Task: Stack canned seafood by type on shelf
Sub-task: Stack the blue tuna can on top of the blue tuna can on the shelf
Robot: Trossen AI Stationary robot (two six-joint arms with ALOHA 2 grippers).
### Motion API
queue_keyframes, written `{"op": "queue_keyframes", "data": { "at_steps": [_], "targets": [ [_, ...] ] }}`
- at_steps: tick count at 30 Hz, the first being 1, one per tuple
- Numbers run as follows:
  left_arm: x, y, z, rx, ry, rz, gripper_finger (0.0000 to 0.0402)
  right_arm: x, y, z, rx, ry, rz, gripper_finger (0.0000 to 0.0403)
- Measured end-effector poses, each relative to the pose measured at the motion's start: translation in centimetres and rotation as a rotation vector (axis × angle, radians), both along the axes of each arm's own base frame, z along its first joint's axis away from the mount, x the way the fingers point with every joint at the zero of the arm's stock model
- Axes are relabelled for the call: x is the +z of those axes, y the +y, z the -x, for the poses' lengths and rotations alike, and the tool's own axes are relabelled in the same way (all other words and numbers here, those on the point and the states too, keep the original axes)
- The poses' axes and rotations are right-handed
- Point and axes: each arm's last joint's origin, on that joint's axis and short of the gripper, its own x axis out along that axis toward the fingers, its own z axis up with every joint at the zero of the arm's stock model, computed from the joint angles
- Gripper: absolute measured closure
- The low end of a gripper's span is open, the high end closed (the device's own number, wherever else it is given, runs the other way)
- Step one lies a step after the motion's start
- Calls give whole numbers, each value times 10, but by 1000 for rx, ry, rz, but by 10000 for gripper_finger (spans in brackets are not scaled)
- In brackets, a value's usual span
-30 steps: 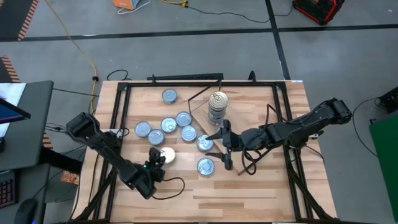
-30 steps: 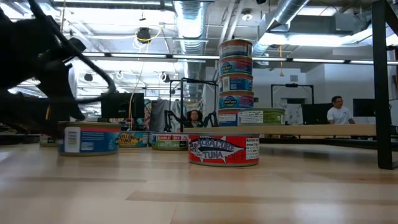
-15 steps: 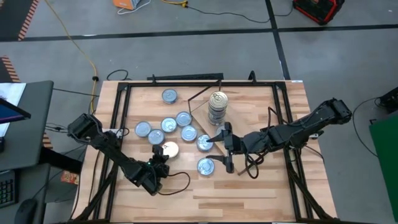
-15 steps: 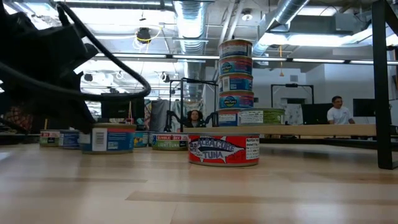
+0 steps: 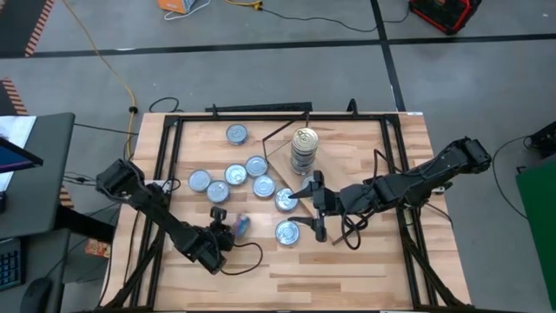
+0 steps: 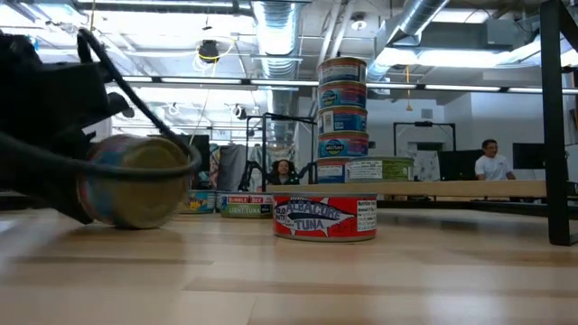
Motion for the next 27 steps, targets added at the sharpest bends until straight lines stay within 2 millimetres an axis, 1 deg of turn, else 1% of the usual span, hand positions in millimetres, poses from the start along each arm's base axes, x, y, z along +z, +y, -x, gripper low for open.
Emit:
{"op": "queue_keyframes", "data": {
  "at_steps": [3, 6, 7, 10, 12, 14, 16, 18, 20, 22, 24, 27],
  "targets": [
    [3, -1, 1, 7, -14, 9, 401, 0, 0, 0, 0, 1, -1, 101],
    [12, 0, 2, 55, -60, 58, 401, -2, 0, 0, -8, 14, -23, 101],
    [17, 1, 3, 64, -60, 90, 401, -5, 0, -2, -14, 25, -37, 101],
    [35, 2, 9, 89, -73, 209, 401, -20, 0, -13, -30, 76, -23, 101],
    [49, 3, 15, 139, -125, 280, 401, -32, -1, -21, -38, 107, 5, 101],
    [63, 4, 20, 211, -208, 364, 399, -36, -5, -26, -50, 109, 14, 101],
    [73, 4, 24, 254, -272, 425, 388, -35, -10, -28, -67, 101, 10, 101],
    [79, 4, 26, 275, -325, 461, 365, -31, -15, -26, -79, 96, 7, 101],
    [83, 3, 23, 286, -372, 491, 330, -24, -16, -21, -78, 82, 3, 101],
    [84, 1, 19, 276, -413, 488, 289, -14, -15, -13, -67, 61, -4, 101],
    [83, 2, 10, 270, -440, 490, 243, -8, -12, -7, -52, 47, -9, 101],
    [79, 9, -1, 254, -408, 485, 174, -9, -6, -3, -27, 69, 8, 101]
  ]
}}
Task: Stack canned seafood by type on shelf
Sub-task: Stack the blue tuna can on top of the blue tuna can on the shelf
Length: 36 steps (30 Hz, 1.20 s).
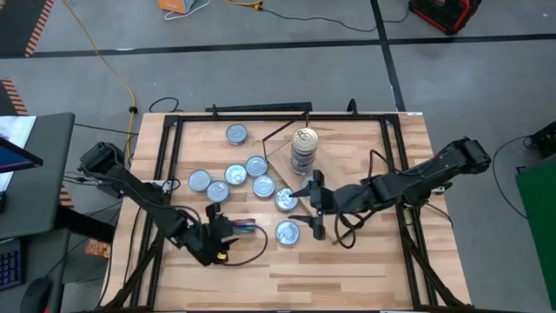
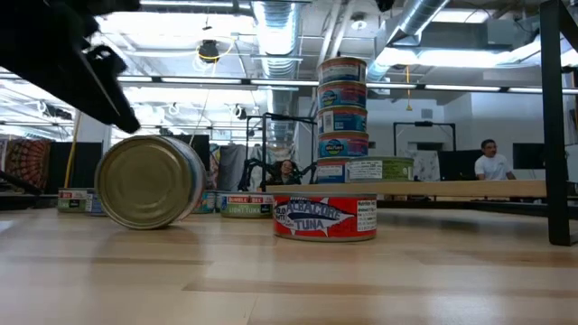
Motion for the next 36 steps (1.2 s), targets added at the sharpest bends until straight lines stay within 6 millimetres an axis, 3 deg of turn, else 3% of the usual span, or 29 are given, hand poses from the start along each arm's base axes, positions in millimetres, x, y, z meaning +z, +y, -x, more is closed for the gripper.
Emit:
{"op": "queue_keyframes", "data": {
  "at_steps": [4, 8, 13, 20, 28, 36],
  "targets": [
    [0, 12, -9, 9, 18, -22, 96, -2, 3, 4, -16, 34, 27, 101],
    [4, 19, -12, -5, 24, -2, 46, -7, 6, 8, -31, 76, 44, 101],
    [0, 27, -20, -14, 61, 41, 31, -3, 5, 14, -37, 82, 50, 101],
    [-17, 31, -34, -25, 103, -10, 30, 21, 11, 40, -93, -8, 53, 101],
    [-17, 35, -36, -31, 99, -41, 73, 19, 28, 52, -135, -4, 115, 101],
    [-15, 35, -37, -108, 92, -104, 185, 19, 31, 55, -152, -10, 116, 101]
  ]
}}
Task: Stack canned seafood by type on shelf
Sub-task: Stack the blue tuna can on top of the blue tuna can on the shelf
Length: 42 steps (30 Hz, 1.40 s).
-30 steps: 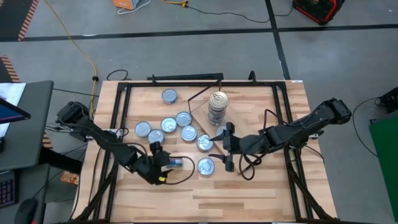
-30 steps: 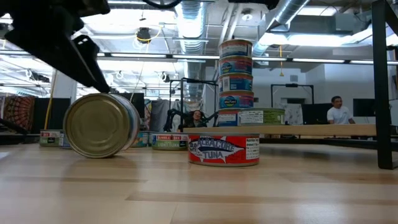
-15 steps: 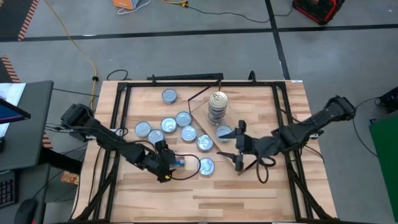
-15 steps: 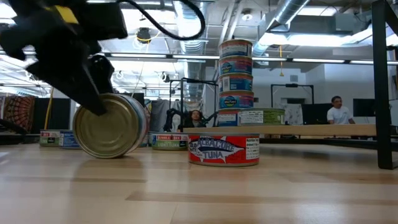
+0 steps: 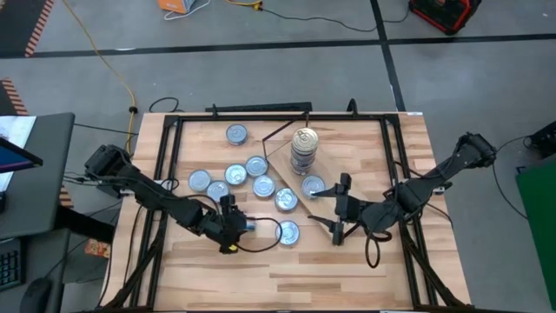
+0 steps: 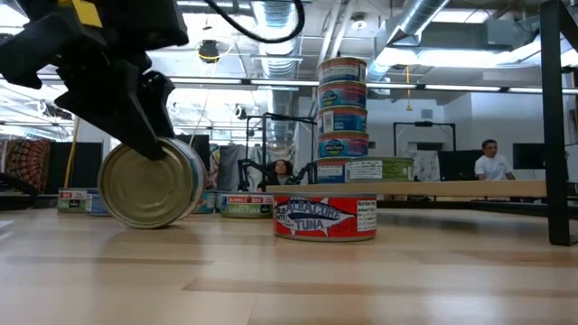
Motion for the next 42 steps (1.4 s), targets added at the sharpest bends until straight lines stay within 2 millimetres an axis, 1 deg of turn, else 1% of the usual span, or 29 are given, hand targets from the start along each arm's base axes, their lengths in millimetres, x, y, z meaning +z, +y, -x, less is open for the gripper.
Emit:
{"op": "queue_keyframes", "data": {
  "at_steps": [2, 8, 11, 14, 19, 23, 27, 29, 32, 34, 37, 42],
  "targets": [
    [2, 0, -1, -25, 0, -39, 207, 0, 0, 0, -14, -2, -4, 101],
    [14, -1, -7, -59, -40, -185, 207, -1, -1, 0, -21, 1, -8, 101],
    [25, -1, -11, -71, -71, -284, 207, -1, -1, 0, -17, 4, 6, 101],
    [40, -3, -18, -87, -122, -388, 207, -3, 0, -3, -14, 22, 94, 101],
    [65, -8, -30, -164, -234, -509, 206, -23, 9, -20, -86, 82, 294, 101],
    [85, -7, -29, -209, -316, -575, 206, -34, 15, -31, -75, 106, 354, 101],
    [109, 5, -24, -212, -390, -631, 205, -38, 17, -34, -86, 116, 388, 101],
    [122, 15, -22, -205, -429, -664, 205, -34, 16, -32, -161, 100, 409, 101],
    [136, 34, -21, -204, -465, -718, 205, -24, 18, -24, -281, 51, 423, 101],
    [141, 47, -22, -213, -468, -747, 203, -17, 18, -17, -310, 17, 392, 101],
    [148, 67, -26, -248, -504, -777, 202, -12, 18, -10, -308, -2, 355, 101],
    [159, 95, -37, -297, -629, -867, 201, -5, 11, -2, -321, -12, 331, 101]
  ]
}}
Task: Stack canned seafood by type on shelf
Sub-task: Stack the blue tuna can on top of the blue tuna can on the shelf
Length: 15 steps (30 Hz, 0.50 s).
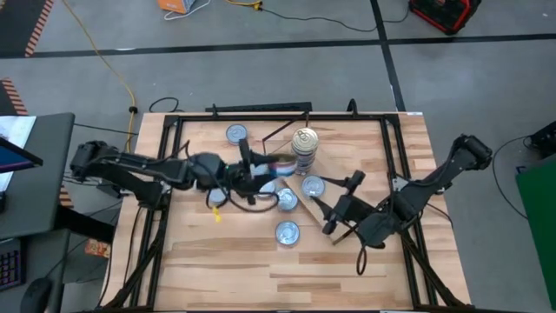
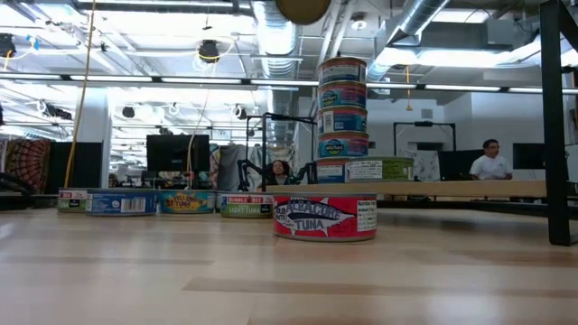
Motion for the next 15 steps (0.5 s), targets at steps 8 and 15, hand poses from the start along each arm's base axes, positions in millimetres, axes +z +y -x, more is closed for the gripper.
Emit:
{"op": "queue_keyframes", "data": {
  "at_steps": [8, 15],
  "targets": [
    [-5, 48, -17, -46, -43, -163, 201, 2, -4, 18, -47, -59, -92, 101],
    [-17, 85, -33, -50, -45, -211, 200, -7, -5, 27, -94, -80, -153, 101]
  ]
}}
